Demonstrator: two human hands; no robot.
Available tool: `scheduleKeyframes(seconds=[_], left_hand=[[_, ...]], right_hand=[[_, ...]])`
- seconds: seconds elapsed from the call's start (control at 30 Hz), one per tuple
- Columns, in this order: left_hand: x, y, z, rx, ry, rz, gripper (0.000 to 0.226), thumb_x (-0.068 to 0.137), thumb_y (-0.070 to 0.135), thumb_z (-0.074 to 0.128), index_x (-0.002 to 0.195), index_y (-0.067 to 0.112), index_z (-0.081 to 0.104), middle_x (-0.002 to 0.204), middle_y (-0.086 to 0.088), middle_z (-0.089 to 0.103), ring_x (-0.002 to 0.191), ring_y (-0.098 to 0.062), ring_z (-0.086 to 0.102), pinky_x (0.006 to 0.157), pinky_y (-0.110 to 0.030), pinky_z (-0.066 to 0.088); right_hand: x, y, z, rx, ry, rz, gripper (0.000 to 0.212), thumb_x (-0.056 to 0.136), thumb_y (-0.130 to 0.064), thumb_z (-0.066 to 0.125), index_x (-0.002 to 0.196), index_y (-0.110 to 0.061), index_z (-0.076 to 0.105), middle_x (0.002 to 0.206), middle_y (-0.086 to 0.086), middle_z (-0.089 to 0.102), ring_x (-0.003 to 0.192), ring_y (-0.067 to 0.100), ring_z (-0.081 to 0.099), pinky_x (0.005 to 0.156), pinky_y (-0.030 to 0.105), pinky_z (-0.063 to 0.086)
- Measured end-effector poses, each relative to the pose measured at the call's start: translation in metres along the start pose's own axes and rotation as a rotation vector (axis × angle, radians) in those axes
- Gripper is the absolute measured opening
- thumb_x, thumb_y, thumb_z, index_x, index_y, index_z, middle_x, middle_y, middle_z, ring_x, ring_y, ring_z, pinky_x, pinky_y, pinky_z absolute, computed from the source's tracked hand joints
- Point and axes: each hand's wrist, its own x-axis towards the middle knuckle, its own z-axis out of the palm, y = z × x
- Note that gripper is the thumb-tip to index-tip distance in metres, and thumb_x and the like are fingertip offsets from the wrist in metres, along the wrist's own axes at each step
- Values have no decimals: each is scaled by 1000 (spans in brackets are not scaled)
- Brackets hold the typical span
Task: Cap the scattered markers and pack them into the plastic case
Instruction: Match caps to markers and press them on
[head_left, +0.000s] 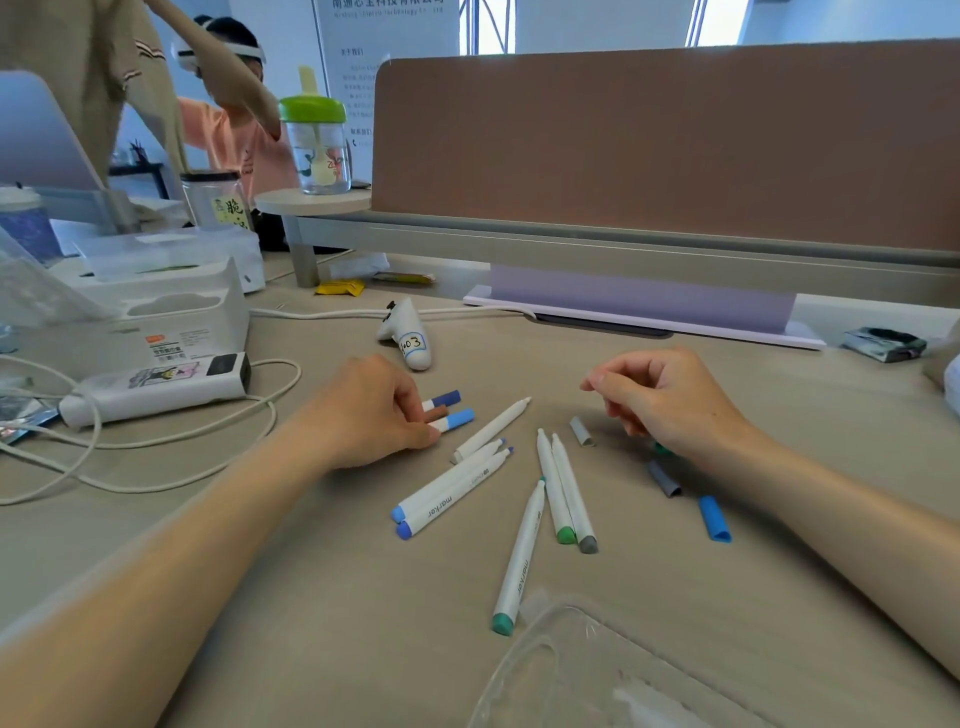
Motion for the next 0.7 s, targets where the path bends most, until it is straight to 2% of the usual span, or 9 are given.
scheduleKeyframes(seconds=[0.07, 0.17, 0.23, 0.33, 0.4, 0.5, 0.6, 0.67, 0.7], left_hand=[[2, -3, 1, 44, 4, 20, 20, 76, 40, 81, 73, 23, 71, 81, 7, 66, 78, -9, 60, 71, -28, 52], [2, -3, 2, 51, 38, 62, 25, 77, 43, 79, 72, 21, 71, 76, 10, 64, 74, -2, 58, 61, -20, 44], [0, 2, 1, -1, 57, 118, 28, 77, 45, 78, 69, 20, 70, 69, 10, 63, 67, 3, 57, 55, -16, 37], [-7, 12, 0, -65, -35, 216, 30, 76, 47, 78, 67, 20, 70, 66, 6, 65, 59, -4, 54, 51, -12, 39], [-12, 18, 2, -36, -133, 260, 30, 74, 49, 79, 68, 22, 71, 60, 10, 60, 55, -2, 50, 49, -12, 37], [-14, 21, 6, 44, -206, 261, 31, 69, 55, 80, 68, 26, 69, 52, 14, 53, 50, 1, 48, 48, -12, 34], [-13, 21, 7, 75, -216, 252, 32, 67, 56, 81, 68, 27, 69, 46, 17, 51, 48, 2, 48, 55, -19, 42], [-13, 21, 8, 74, -231, 251, 31, 68, 56, 80, 66, 27, 68, 44, 21, 50, 47, 2, 48, 76, -30, 55], [-13, 21, 9, 73, -239, 252, 30, 70, 55, 79, 66, 27, 68, 44, 22, 50, 47, 2, 48, 88, -37, 55]], right_hand=[[0, 0, 0, -20, -11, -11, 20, 96, -18, 60, 85, -14, 76, 54, -11, 61, 47, 2, 51, 46, 16, 42], [1, -2, -4, -47, -54, -18, 17, 94, -16, 62, 83, -13, 75, 56, -16, 64, 50, -1, 54, 47, 15, 43], [3, -4, -11, -80, -105, -14, 17, 92, -16, 65, 79, -15, 74, 58, -12, 65, 51, -1, 54, 49, 16, 43], [8, -7, -29, -165, -206, -36, 14, 89, -18, 69, 77, -14, 76, 66, -1, 69, 55, 4, 55, 53, 20, 46], [11, -10, -44, -244, -344, -46, 12, 86, -18, 72, 75, -16, 76, 71, 5, 70, 59, 8, 56, 55, 24, 47], [12, -13, -62, -404, -642, -17, 8, 84, -18, 76, 77, -20, 75, 71, 3, 69, 62, 12, 56, 57, 28, 47], [14, -14, -77, -500, -839, 51, 9, 79, -14, 81, 83, -20, 74, 69, 4, 65, 61, 13, 56, 57, 29, 47], [14, -14, -84, -530, -911, 96, 18, 75, -13, 84, 87, -20, 73, 68, -1, 62, 61, 12, 56, 58, 31, 48], [14, -14, -86, -545, -936, 113, 22, 73, -12, 85, 89, -21, 73, 68, -2, 61, 61, 11, 55, 59, 32, 48]])
